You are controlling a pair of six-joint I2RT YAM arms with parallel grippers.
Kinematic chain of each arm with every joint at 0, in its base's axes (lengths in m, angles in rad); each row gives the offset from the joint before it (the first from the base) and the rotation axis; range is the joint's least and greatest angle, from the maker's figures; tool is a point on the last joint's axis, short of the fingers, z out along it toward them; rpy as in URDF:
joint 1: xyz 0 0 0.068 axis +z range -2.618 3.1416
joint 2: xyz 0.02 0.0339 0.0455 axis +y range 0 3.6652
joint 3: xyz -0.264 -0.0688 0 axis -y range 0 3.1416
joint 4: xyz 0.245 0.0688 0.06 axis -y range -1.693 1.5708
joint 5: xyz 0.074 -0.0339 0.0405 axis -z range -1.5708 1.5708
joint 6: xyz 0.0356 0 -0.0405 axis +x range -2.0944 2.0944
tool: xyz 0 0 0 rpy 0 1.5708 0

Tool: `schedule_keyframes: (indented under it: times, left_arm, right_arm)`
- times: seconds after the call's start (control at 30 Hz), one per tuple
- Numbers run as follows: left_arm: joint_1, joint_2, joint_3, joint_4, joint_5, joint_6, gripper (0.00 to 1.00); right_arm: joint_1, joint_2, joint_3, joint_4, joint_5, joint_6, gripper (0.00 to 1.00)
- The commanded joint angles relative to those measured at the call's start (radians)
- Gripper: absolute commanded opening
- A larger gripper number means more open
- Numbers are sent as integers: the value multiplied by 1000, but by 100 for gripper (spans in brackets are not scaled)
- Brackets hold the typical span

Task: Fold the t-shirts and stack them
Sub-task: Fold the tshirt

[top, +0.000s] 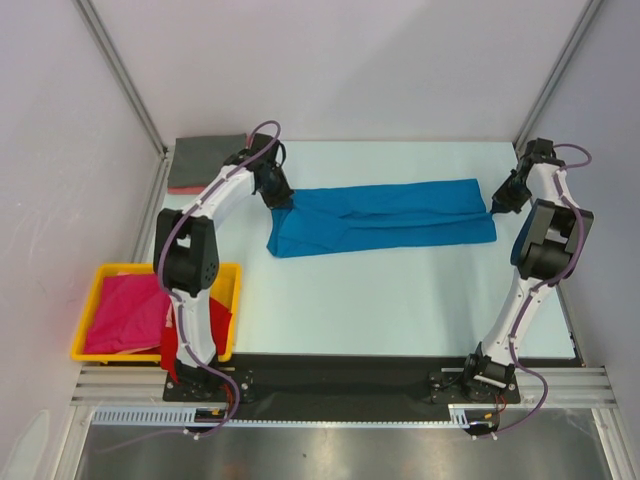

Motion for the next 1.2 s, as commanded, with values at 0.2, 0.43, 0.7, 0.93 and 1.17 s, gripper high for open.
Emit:
schedule_keyframes:
  times: [0.2, 0.43, 0.7, 0.93, 1.17]
  left_arm:
    - [21, 33, 64, 6, 18, 20, 0]
    - [27, 56, 75, 9, 27, 23, 0]
    - [35, 77, 98, 8, 36, 30, 0]
    - [36, 97, 124, 8, 50, 32, 0]
    - [48, 125, 144, 6, 53, 30, 0]
  right_arm:
    - [5, 66, 100, -34, 9, -16, 0]
    - [9, 89, 141, -48, 14, -19, 3]
    - [11, 113, 187, -76, 20, -20, 3]
    - [12, 113, 189, -77, 23, -14, 3]
    - [15, 127, 207, -77, 23, -12, 12]
